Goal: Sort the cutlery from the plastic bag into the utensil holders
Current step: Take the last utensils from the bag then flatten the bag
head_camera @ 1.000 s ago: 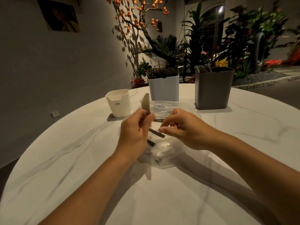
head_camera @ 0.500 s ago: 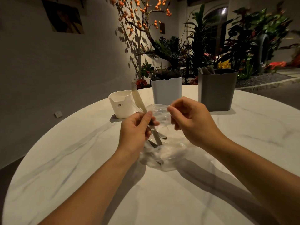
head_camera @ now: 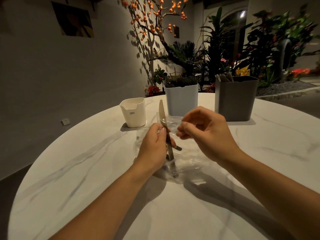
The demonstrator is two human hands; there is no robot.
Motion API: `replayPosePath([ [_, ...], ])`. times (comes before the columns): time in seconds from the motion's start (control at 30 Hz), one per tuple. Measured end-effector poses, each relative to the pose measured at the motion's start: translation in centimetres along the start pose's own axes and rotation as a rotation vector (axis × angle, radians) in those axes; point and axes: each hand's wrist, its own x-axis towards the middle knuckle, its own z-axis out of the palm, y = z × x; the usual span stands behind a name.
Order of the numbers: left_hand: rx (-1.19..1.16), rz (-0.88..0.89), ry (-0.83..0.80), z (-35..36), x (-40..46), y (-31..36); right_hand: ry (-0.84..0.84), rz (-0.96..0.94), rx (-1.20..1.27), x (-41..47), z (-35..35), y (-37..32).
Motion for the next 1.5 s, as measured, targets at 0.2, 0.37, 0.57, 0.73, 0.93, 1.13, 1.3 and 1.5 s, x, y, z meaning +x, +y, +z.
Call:
replayPosePath([
  [0.2, -0.104, -0.069, -0.014, 0.1, -0.3, 0.6, -0.046, 0.097, -0.169, -0.5, 1.1, 1.3],
  [0.37, -0.21, -0.18, -0.046, -0.1, -0.5, 1.0, -0.136, 0.114, -0.236, -0.6, 0.9, 1.3],
  [0.57, -0.705, -0.46, -0.131, -0.6, -0.1, 1.3, -0.04, 0.069, -0.293, -0.1, 0.4, 1.6],
  [0.73, -0.774, -0.501, -0.225, -1.1, 0.1, 1.2, -0.067, 0.087, -0.257, 0.1, 0.0, 1.7],
  [0.93, -0.531, -0.418, -0.375, -0.9, -0.1, 0.8, -0.107, 0.015, -0.434, -0.4, 0.5, 1.4],
  [1.13, -0.438, -0.316, -0.431, -1.0, -0.2, 0.7, -0.025, 0.005, -0.377, -0.2, 0.5, 1.4],
  [1.3, -0.454, -0.3, -0.486, -0.8, -0.4, 1.0, 0.006, 0.013, -0.366, -0.2, 0.9, 1.4],
  [1.5, -0.486, -0.251, -0.53, -1.2, -0.4, 1.4, -0.027, 0.148, -0.27, 0.1, 1.1, 1.5],
])
